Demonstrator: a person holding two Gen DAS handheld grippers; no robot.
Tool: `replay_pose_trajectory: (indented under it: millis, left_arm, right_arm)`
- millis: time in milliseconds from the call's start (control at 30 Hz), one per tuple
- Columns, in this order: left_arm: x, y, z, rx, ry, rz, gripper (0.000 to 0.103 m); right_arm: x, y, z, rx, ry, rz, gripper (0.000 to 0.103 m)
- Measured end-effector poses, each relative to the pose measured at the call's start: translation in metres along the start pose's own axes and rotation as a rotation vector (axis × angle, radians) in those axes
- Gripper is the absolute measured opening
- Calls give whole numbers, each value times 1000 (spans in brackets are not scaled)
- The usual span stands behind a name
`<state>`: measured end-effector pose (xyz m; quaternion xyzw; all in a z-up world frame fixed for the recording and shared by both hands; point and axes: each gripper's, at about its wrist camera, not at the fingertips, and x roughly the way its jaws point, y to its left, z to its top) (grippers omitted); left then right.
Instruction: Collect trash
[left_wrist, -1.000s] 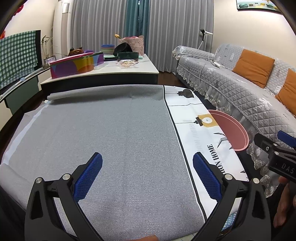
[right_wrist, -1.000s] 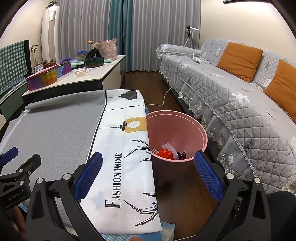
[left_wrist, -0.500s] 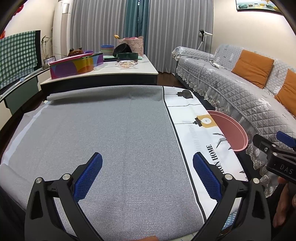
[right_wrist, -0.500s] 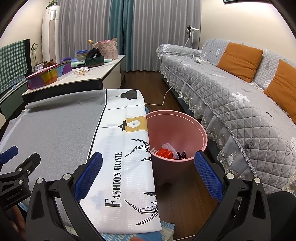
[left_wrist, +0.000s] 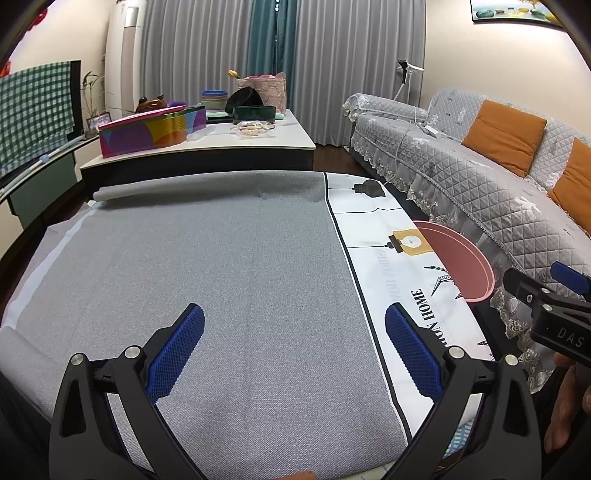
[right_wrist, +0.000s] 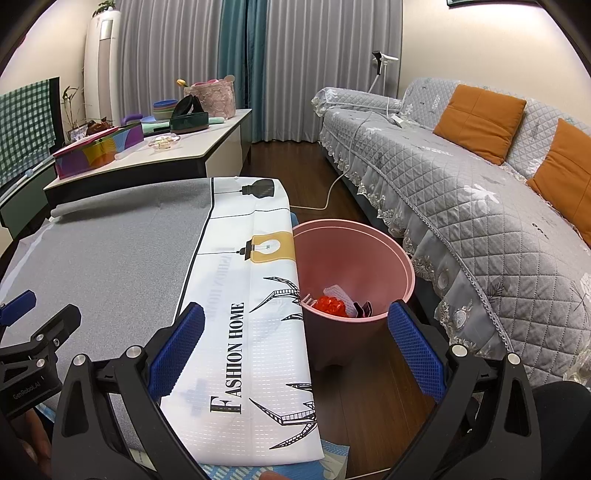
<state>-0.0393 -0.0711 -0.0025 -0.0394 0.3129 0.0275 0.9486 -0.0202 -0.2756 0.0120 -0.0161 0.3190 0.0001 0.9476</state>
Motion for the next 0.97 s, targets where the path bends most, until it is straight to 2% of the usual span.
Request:
replay_pose_trajectory:
  millis: [967]
  left_arm:
    - [2,0,1,9,3,-10,95]
  right_arm:
    - [0,0,0,1,0,0,98]
